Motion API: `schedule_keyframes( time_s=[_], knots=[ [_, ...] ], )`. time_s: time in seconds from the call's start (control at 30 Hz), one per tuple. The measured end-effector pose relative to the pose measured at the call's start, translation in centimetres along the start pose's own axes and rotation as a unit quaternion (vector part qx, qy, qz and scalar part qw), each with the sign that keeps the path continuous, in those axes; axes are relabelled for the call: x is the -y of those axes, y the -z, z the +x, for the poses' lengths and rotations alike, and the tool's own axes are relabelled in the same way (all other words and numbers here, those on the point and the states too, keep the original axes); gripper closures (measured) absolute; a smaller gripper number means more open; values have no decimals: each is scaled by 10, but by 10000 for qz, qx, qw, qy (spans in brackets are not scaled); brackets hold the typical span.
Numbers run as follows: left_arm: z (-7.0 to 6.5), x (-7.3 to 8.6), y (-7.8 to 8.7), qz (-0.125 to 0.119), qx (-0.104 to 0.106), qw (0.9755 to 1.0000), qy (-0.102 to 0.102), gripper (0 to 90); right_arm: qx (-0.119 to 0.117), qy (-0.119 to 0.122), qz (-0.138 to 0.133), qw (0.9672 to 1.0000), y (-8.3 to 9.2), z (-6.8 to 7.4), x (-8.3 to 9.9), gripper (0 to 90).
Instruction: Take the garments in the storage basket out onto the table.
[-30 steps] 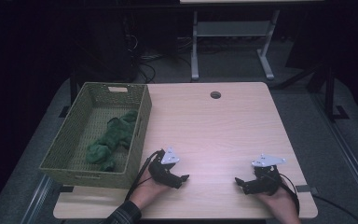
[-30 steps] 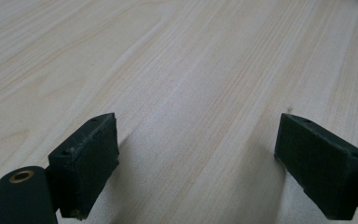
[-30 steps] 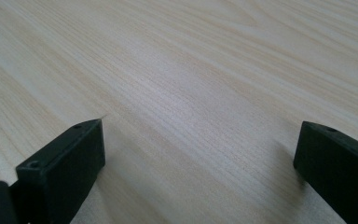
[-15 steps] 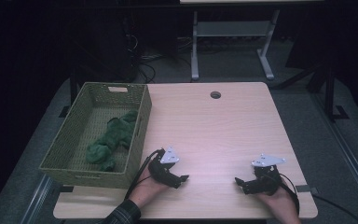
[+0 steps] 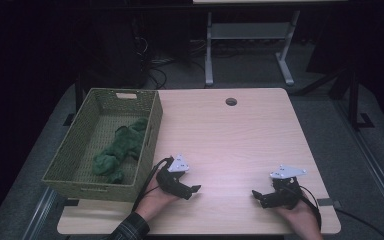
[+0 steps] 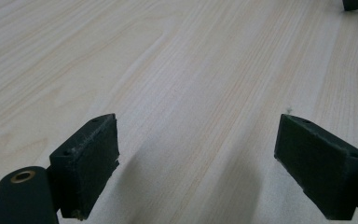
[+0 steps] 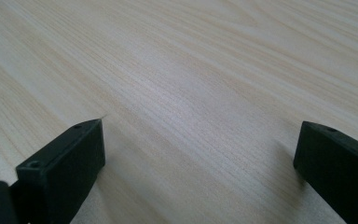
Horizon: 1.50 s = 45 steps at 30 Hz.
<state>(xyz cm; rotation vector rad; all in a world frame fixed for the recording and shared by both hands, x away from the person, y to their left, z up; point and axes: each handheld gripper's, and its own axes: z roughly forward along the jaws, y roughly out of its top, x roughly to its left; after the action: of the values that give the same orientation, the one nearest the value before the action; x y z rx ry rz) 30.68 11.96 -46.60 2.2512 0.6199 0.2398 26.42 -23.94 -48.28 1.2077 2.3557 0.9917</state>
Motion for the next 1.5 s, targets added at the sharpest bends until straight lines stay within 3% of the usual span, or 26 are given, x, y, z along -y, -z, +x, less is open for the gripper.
schedule_keyframes(
  time_s=[0.43,0.53,0.87,1.37,1.5],
  knots=[
    [3,-8,9,-111,55,9998,132,134,-5,-25,13,10000,0,0,0,16],
    [3,-10,9,9,114,9997,193,135,-5,-25,12,10000,0,0,0,16],
    [4,-17,15,32,86,9999,132,135,-6,-28,13,10000,0,0,0,16],
    [5,-33,31,-202,42,9997,116,135,-4,-27,11,10000,0,0,0,16],
    [7,-36,34,-166,66,9998,81,137,-4,-28,10,10000,0,0,0,16]
  ],
)
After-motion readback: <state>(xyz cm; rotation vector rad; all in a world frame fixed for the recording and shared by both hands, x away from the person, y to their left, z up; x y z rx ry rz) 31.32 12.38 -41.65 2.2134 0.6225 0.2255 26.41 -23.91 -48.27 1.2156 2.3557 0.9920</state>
